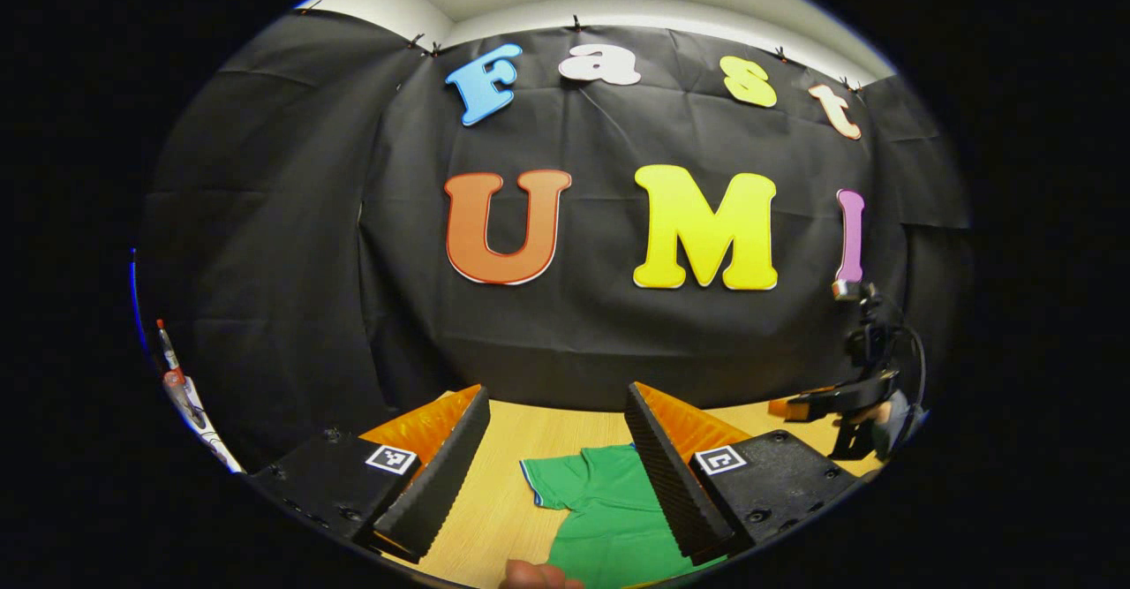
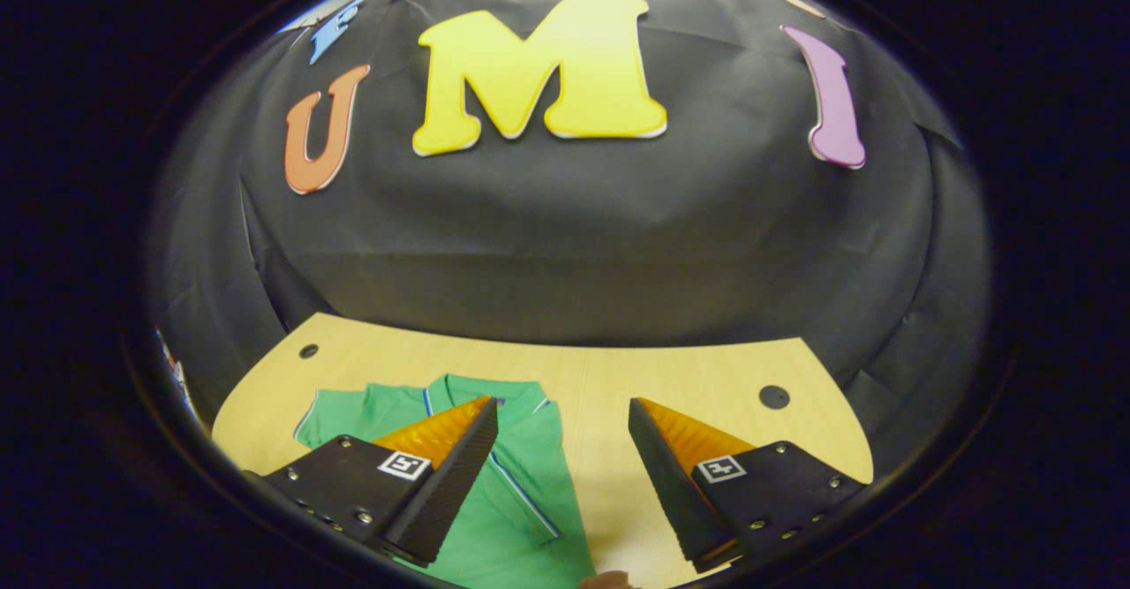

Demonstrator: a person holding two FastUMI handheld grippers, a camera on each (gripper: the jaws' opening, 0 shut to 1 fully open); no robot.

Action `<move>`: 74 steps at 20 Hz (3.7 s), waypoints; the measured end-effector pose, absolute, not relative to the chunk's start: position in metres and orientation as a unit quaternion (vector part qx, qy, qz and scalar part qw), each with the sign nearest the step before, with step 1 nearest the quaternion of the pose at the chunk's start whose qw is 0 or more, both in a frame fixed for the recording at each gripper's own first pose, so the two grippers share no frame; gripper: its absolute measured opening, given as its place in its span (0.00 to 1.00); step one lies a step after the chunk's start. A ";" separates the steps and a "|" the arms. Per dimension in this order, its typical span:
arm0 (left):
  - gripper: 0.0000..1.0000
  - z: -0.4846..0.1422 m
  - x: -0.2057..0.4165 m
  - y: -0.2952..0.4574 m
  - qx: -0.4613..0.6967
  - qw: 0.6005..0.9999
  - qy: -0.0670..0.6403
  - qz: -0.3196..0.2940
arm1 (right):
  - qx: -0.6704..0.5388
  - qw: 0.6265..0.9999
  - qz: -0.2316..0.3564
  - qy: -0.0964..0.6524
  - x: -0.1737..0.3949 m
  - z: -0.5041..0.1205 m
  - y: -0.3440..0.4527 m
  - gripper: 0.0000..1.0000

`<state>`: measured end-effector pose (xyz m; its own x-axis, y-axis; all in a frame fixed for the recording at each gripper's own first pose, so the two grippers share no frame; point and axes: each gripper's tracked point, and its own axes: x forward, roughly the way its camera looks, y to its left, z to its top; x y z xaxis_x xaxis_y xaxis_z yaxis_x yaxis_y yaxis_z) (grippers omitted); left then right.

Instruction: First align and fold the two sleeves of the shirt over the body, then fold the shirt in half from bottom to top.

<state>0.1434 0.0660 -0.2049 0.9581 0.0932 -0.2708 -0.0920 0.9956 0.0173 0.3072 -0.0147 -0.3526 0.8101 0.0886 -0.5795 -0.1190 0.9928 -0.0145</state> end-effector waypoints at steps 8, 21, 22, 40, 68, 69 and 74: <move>0.99 -0.308 0.184 0.085 -0.023 0.967 0.247 0.064 | -0.007 0.973 0.063 0.220 0.265 -0.260 -0.036 0.93; 0.98 -0.473 0.255 0.118 -0.027 0.906 0.411 0.097 | -0.009 0.984 0.050 0.172 0.172 -0.164 -0.069 0.93; 0.98 -0.482 0.259 0.124 -0.025 0.900 0.424 0.102 | 0.000 0.984 0.051 0.169 0.171 -0.159 -0.069 0.96; 0.93 -0.545 0.281 0.128 -0.012 0.842 0.533 0.083 | 0.004 0.984 0.023 0.176 0.173 -0.149 -0.092 0.93; 0.03 -0.482 0.286 0.021 -0.027 0.883 0.469 0.000 | 0.047 0.983 0.023 0.176 0.160 -0.152 -0.088 0.93; 0.03 -0.482 0.284 0.013 -0.026 0.883 0.468 -0.007 | 0.049 0.983 0.023 0.175 0.160 -0.151 -0.088 0.93; 0.03 -0.484 0.271 -0.028 -0.025 0.880 0.472 -0.045 | 0.037 0.983 0.024 0.177 0.157 -0.151 -0.085 0.93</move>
<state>0.2708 -0.0278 -0.4837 0.5512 -0.1030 -0.8280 0.0555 0.9947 -0.0869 0.1573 -0.0851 -0.1511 0.9365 0.0601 -0.3454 -0.0338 0.9961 0.0818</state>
